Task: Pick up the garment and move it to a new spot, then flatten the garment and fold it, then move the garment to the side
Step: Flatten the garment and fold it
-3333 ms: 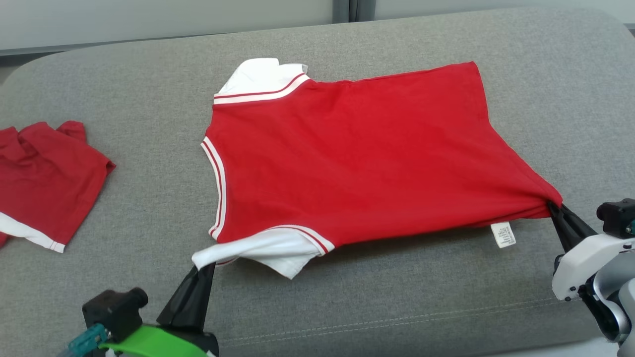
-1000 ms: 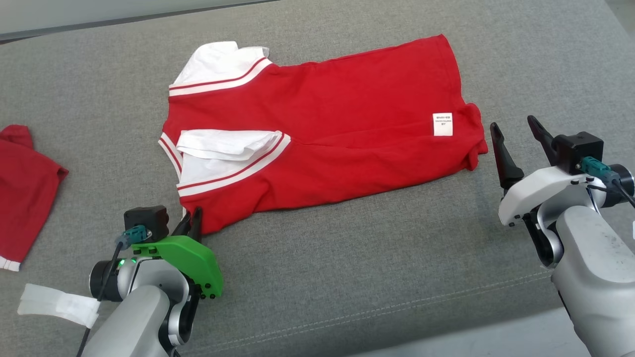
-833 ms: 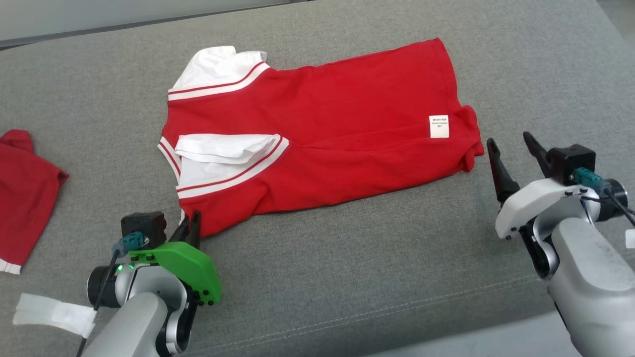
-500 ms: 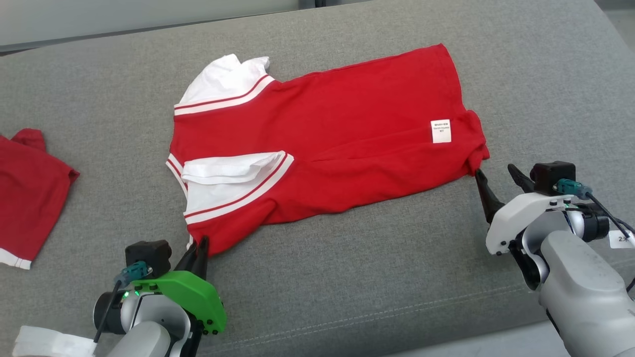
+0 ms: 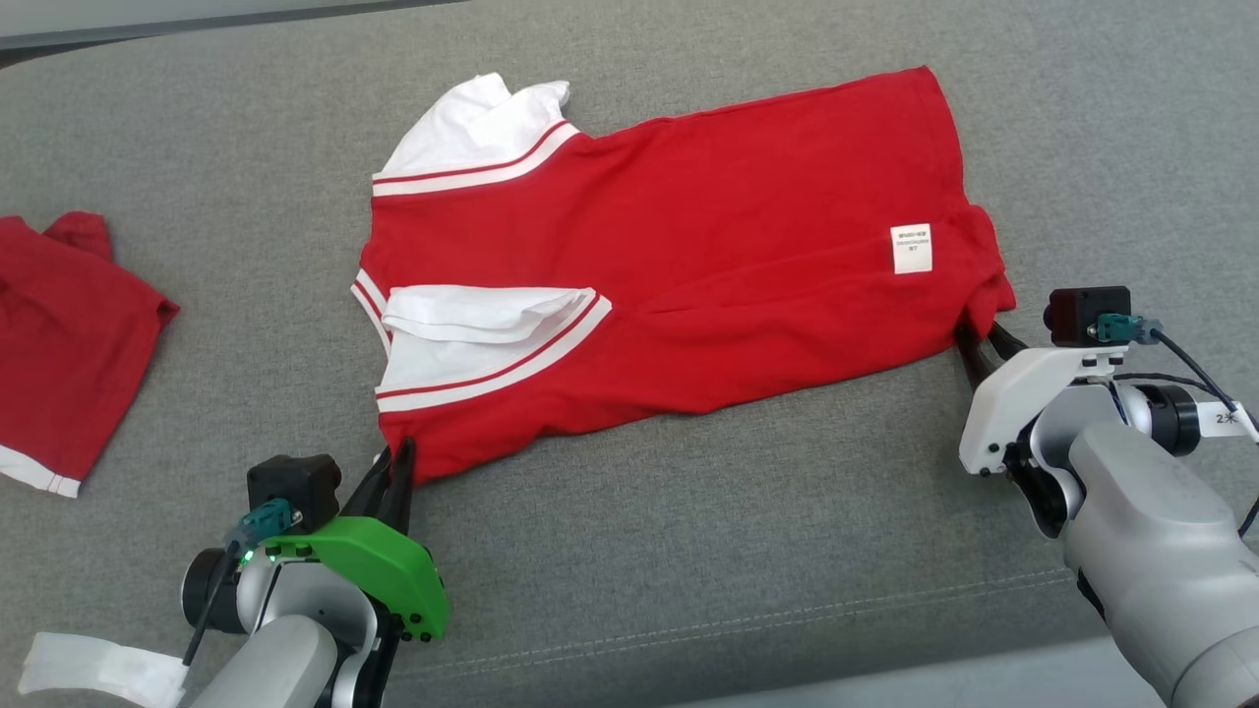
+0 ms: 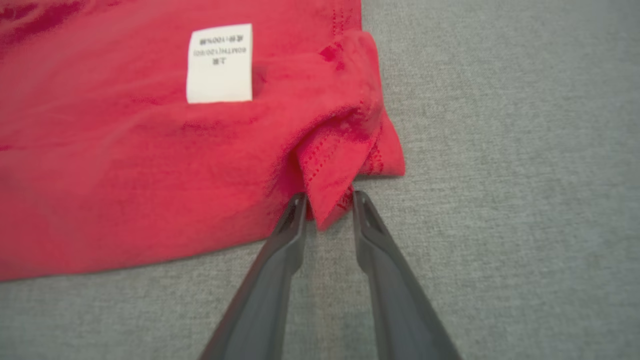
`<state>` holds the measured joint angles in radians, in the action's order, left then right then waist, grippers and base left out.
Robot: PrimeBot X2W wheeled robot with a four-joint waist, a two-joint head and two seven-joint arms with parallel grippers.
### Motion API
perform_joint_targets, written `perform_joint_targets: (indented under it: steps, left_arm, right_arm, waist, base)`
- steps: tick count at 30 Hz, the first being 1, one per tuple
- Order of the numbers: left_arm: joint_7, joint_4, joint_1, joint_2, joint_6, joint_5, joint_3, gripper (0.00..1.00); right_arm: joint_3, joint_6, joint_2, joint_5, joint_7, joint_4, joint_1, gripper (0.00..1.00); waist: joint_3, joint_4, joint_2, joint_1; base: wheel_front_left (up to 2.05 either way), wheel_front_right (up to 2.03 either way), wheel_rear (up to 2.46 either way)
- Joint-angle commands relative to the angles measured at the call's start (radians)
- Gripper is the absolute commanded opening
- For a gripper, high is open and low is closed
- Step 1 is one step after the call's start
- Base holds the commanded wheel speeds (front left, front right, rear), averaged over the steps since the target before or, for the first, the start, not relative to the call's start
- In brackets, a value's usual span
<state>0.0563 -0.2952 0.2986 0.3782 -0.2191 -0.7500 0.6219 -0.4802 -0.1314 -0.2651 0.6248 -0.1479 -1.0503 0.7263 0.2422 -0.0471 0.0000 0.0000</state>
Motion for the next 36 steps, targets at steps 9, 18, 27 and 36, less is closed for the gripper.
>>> perform_joint_targets:
  steps: [9, 18, 27, 36]
  left_arm:
    - [0.026, -0.015, 0.021, 0.013, 0.006, 0.017, 0.005, 0.0]
    - [0.055, 0.007, -0.051, 0.043, -0.001, 0.001, -0.005, 0.0]
    - [0.062, 0.047, -0.118, 0.058, -0.007, -0.013, 0.003, 0.0]
    - [0.007, 0.066, -0.172, 0.062, -0.029, -0.044, 0.014, 0.0]
  right_arm:
    - [-0.073, 0.002, -0.032, 0.075, -0.025, -0.057, 0.015, 0.0]
    - [-0.155, 0.002, -0.127, 0.178, -0.037, 0.051, -0.077, 0.0]
    - [-0.218, 0.002, -0.228, 0.297, 0.012, 0.188, -0.215, 0.0]
    - [-0.239, 0.002, -0.271, 0.348, 0.026, 0.286, -0.302, 0.09]
  waist:
    - [0.016, 0.017, 0.0, 0.0]
    - [-0.033, -0.002, 0.0, 0.0]
    - [-0.056, 0.004, 0.0, 0.0]
    - [-0.068, -0.008, 0.0, 0.0]
  base:
    - [0.0, 0.0, 0.0]
    - [0.0, 0.0, 0.0]
    - [0.0, 0.0, 0.0]
    - [0.0, 0.0, 0.0]
